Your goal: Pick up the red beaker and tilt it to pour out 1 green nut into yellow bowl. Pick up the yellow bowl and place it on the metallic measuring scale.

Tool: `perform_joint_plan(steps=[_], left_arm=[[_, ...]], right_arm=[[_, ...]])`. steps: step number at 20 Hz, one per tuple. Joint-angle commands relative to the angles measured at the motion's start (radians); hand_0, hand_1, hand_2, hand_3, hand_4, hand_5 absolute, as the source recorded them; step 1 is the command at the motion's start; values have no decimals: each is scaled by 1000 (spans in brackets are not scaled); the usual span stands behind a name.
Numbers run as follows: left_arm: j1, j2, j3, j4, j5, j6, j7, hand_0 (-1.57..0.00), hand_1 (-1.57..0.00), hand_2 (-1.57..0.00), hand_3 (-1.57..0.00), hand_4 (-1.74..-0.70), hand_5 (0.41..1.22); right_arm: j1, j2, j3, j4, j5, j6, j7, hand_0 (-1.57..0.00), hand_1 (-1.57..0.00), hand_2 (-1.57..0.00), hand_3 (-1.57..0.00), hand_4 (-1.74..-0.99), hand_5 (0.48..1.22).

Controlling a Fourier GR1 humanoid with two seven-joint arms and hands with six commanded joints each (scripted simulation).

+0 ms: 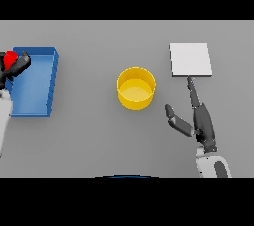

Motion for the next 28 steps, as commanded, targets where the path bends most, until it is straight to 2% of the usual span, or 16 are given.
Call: perform_joint_plan(steps=[1,2,4,6,9,11,12,14,17,18,22,24,27,28], left_arm=[[-4,-5,-5,9,-4,-1,12,-1207,-995,-1020,-952,-1002,720],[10,-6,-8,2,0,-9,17,-965,-796,-816,-768,-958,696],[16,12,-20,12,-3,-42,3,-617,-509,-522,-491,-889,666],[1,10,-46,30,-19,-64,-4,-395,-325,-334,-314,-836,657],[-5,11,-48,50,-20,-70,-19,-202,-166,-170,-160,-802,652],[-18,11,-40,76,-20,-57,-47,-129,-106,-109,-102,-790,649],[-20,9,-42,67,-24,-49,-58,-103,-85,-87,-82,-782,651],[-11,8,-45,57,-28,-39,-86,-65,-54,-55,-52,-763,657],[-13,6,-44,47,-17,-46,-89,-33,-27,-28,-26,-746,662],[-12,11,-40,49,-18,-40,-100,-26,-21,-22,-21,-743,664],[-14,12,-50,41,-25,-44,-89,-10,-8,-8,-8,-733,680],[-3,12,-48,37,-22,-45,-80,-6,-5,-5,-5,-737,689],[-14,20,-49,48,-29,-47,-79,-3,-2,-2,-2,-741,699],[-13,23,-51,40,-28,-53,-74,-2,-1,-1,-1,-743,701]], right_arm=[[-12,3,1,8,2,0,17,1,1,1,1,-1004,636],[-9,3,5,6,8,-1,14,1,1,1,1,-1004,635],[-17,10,6,12,6,-3,12,1,1,1,1,-1008,635],[-13,7,9,5,14,-5,9,1,1,1,1,-1011,639],[-16,4,4,16,10,-3,17,1,1,1,1,-1015,642],[0,-12,9,-12,24,-1,25,1,1,1,1,-1021,640],[-13,-23,14,-13,47,1,67,1,1,1,1,-1020,640],[-59,-71,34,7,55,69,66,1,1,1,1,-1005,669],[-182,-200,79,48,159,163,113,1,1,1,1,-1071,678],[-225,-223,98,58,184,192,136,1,1,1,1,-1094,677],[-370,-307,205,125,324,281,117,1,1,1,1,-1192,677],[-439,-341,233,163,352,323,86,1,1,1,1,-1207,674],[-532,-391,320,213,446,375,28,1,1,1,1,-1226,692],[-569,-389,345,232,472,389,29,1,1,1,1,-1227,698]])
